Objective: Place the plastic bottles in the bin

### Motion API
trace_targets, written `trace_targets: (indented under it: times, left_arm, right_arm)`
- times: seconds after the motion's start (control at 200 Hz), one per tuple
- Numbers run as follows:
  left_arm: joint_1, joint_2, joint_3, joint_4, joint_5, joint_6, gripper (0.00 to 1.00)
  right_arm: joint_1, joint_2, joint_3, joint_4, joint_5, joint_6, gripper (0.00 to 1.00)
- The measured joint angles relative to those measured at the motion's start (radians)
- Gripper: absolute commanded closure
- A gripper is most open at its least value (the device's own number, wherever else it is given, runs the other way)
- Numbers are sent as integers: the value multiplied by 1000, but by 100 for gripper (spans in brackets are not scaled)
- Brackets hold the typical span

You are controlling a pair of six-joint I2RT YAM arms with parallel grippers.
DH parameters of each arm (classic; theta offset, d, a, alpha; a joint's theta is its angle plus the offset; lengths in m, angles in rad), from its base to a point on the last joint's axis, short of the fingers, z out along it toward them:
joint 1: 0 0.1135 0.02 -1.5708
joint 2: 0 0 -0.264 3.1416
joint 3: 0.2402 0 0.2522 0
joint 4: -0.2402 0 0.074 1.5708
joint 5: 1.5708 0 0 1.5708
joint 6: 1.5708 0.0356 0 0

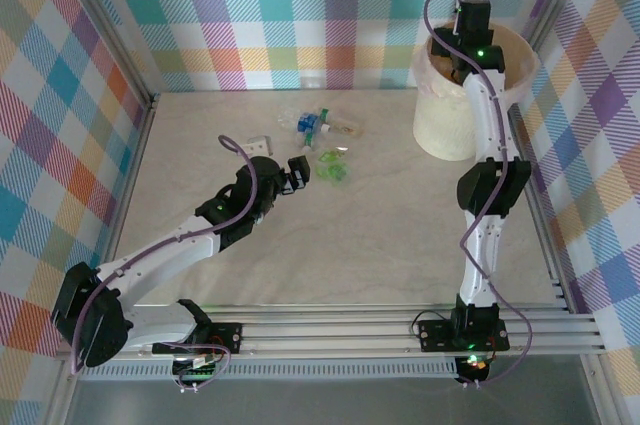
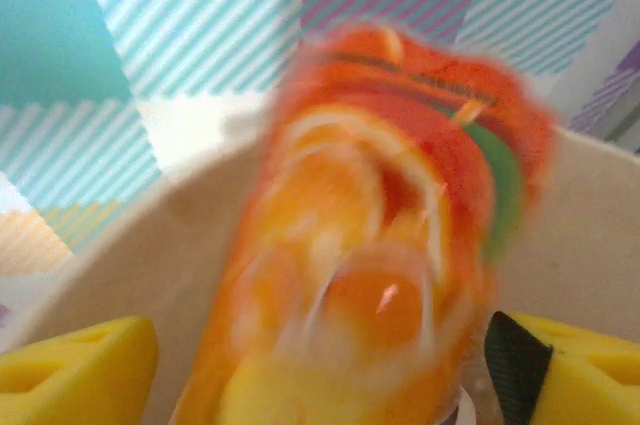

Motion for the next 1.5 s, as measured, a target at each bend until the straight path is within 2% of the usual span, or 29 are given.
trace_targets:
  times: [0.275, 0.45, 0.675, 0.93, 1.12, 1.285, 1.5]
  left_arm:
    - [0, 23, 5, -13, 3, 0, 0]
    - [0, 60, 33, -17, 8, 0, 0]
    - [0, 94, 60, -20, 5, -34, 0]
    - [6, 103, 63, -51, -18, -121, 0]
    - [18, 114, 68, -103, -28, -211, 0]
    - [38, 122, 76, -172, -55, -297, 0]
    - [56, 126, 86, -237, -71, -386, 0]
  right_arm:
    - [-58, -6, 1, -97, -22, 103, 1]
    - [-99, -28, 1, -169, -105, 138, 0]
    - [-91, -121, -27, -201, -225, 166, 0]
    - [-69, -445, -373, -57, -372, 202, 0]
    - [-29, -671, -745, 164, -572, 216, 0]
    - [81, -783, -1029, 328, -713, 180, 0]
    - [248, -813, -1247, 410, -781, 82, 0]
